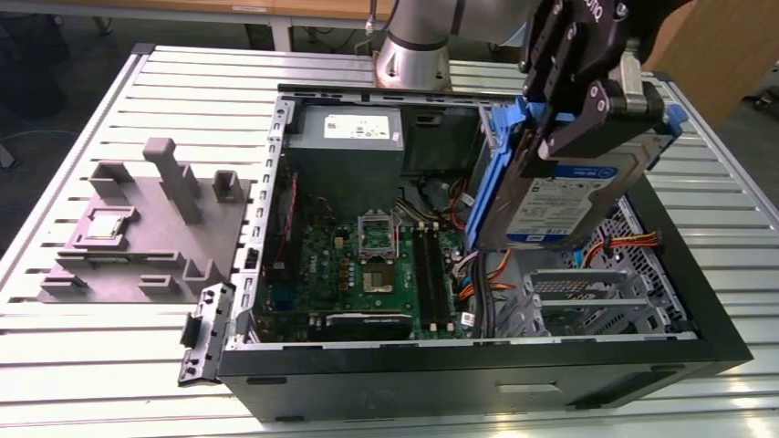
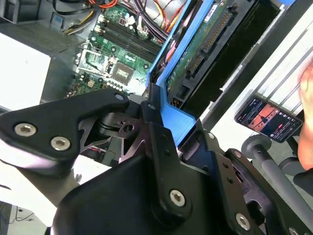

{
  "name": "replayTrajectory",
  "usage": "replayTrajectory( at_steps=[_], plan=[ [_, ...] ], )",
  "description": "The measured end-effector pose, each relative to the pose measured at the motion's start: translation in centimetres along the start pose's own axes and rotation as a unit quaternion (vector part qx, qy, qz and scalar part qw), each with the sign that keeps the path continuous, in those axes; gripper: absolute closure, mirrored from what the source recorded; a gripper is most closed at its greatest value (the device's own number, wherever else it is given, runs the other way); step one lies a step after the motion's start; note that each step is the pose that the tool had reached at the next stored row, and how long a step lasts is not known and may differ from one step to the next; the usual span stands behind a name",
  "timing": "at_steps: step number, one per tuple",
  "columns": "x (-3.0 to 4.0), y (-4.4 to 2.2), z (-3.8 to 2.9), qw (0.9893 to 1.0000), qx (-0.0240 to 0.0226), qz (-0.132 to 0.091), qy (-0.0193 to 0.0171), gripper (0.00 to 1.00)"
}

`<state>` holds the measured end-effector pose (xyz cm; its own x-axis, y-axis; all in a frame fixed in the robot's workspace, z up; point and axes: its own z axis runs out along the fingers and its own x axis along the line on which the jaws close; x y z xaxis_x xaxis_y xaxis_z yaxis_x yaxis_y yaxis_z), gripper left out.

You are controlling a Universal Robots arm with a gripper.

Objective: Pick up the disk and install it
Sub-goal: 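Insert the disk into the insertion slot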

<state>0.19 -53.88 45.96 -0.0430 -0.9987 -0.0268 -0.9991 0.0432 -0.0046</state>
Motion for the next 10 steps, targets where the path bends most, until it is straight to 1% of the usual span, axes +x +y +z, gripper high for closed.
replayTrajectory(
  at_steps=[4,6,8,10],
  plan=[
    [0.6,-0.16,0.03,1.0,0.0,0.0,0.0008,0.63],
    [0.8,-0.34,0.04,1.0,0.0001,0.0,0.0014,0.63],
    [0.89,-0.7,0.06,1.0,0.0001,0.0,0.0019,0.63],
    [0.9,-1.23,0.07,1.0,0.0001,0.0,0.0021,0.63]
  ],
)
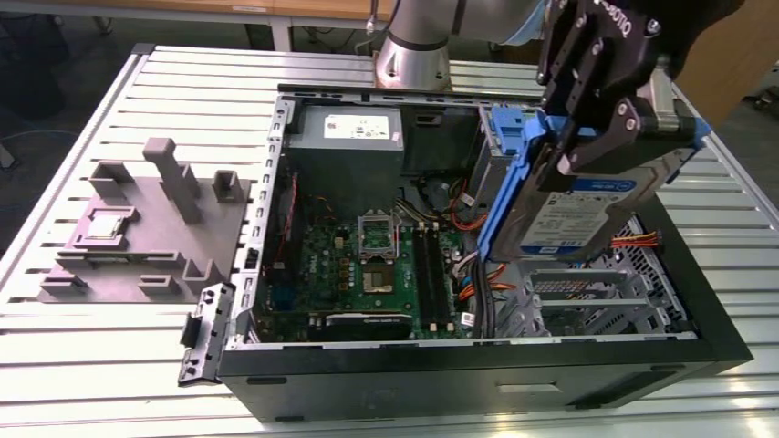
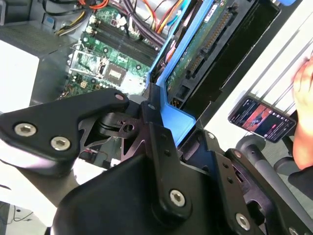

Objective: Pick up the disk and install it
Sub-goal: 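Insert the disk into the insertion slot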

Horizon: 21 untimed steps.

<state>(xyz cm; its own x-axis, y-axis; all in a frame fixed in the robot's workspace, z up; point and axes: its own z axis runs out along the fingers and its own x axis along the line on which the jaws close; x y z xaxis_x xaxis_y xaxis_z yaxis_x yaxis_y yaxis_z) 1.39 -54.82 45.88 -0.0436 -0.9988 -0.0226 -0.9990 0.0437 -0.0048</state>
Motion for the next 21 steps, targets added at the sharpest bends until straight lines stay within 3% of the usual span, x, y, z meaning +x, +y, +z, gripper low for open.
replayTrajectory(
  at_steps=[8,15,21],
  plan=[
    [0.2,-2.08,0.25,1.0,0.0,0.0,0.0002,0.63],
    [1.82,-2.78,0.6,1.0,0.0,0.0,0.0001,0.63],
    [1.89,-4.72,0.92,1.0,0.0,0.0,0.0002,0.63]
  ],
)
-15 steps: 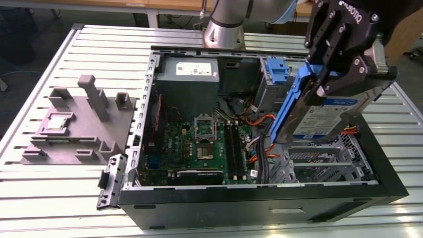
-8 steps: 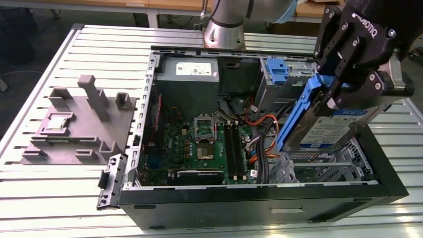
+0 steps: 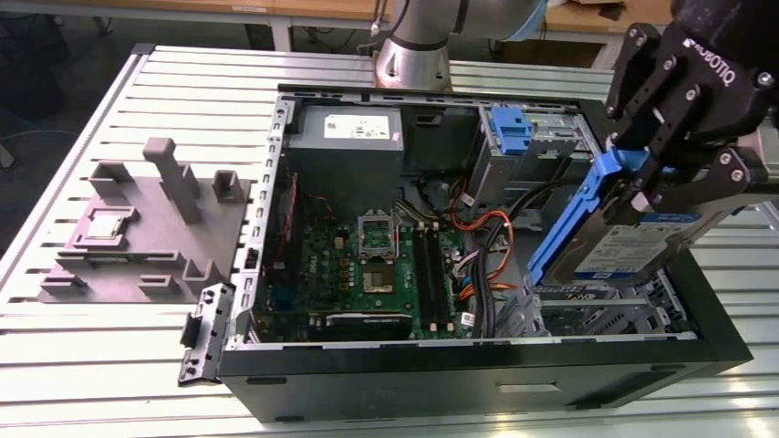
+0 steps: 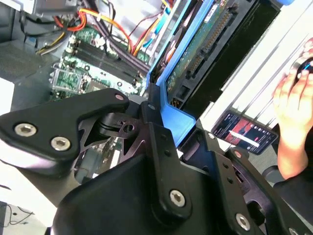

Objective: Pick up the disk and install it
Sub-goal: 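Insert the disk into the insertion slot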

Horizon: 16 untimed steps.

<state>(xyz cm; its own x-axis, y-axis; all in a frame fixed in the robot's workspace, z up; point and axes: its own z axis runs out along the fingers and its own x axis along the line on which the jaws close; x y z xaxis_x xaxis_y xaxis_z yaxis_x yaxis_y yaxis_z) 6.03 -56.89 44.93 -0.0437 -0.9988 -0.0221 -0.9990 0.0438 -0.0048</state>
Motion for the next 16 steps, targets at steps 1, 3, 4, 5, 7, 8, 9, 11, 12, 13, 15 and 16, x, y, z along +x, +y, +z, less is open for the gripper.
replayTrajectory(
  at_steps=[1,3,4,5,7,8,9,11,12,13,15,16],
  plan=[
    [-0.01,-0.23,0.08,1.0,0.0,0.0,-0.0001,0.63],
    [-0.02,-0.43,0.3,1.0,0.0,-0.001,-0.0001,0.63],
    [-0.02,-0.47,0.42,1.0,0.0,-0.001,0.0,0.63],
    [-0.01,-0.49,0.54,1.0,0.0,-0.001,-0.0001,0.63],
    [-0.01,-0.51,0.76,1.0,0.0,-0.001,-0.0001,0.63],
    [-0.01,-0.52,0.85,1.0,0.0,-0.001,-0.0001,0.63],
    [0.0,-0.54,0.92,1.0,0.0,-0.001,-0.0001,0.63],
    [0.02,-0.57,1.06,1.0,0.0,0.0,-0.0001,0.63],
    [0.05,-0.58,1.14,1.0,0.0,0.0,-0.0002,0.63],
    [0.06,-0.59,1.2,1.0,0.0,0.0,0.0,0.63],
    [0.09,-0.62,1.36,1.0,0.0,0.0,-0.0001,0.63],
    [0.11,-0.63,1.44,1.0,0.0,0.0,0.0,0.63]
  ],
)
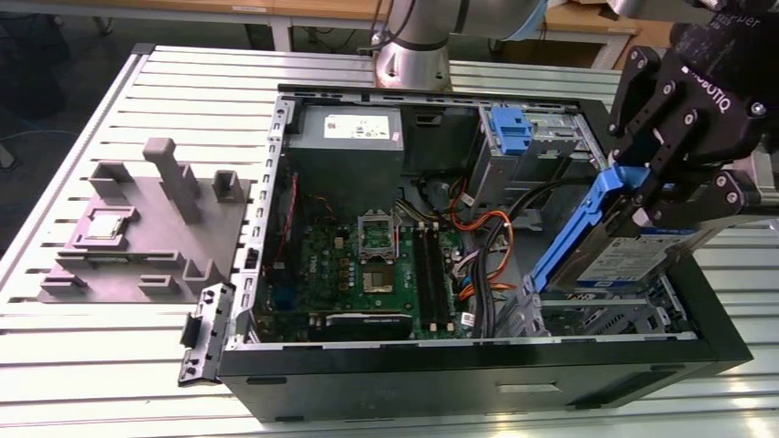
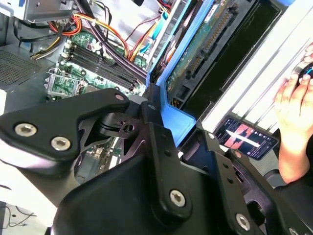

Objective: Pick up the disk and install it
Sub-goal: 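Insert the disk into the insertion slot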

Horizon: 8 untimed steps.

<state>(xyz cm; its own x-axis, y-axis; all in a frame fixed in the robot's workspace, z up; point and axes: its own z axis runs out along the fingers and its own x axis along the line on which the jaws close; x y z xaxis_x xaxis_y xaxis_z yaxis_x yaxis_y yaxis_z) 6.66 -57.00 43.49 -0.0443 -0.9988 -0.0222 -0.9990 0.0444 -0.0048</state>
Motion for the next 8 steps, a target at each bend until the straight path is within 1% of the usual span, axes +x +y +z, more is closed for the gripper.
replayTrajectory(
  at_steps=[8],
  plan=[
    [0.12,-0.06,0.83,1.0,0.0,0.0,-0.0001,0.63]
  ],
)
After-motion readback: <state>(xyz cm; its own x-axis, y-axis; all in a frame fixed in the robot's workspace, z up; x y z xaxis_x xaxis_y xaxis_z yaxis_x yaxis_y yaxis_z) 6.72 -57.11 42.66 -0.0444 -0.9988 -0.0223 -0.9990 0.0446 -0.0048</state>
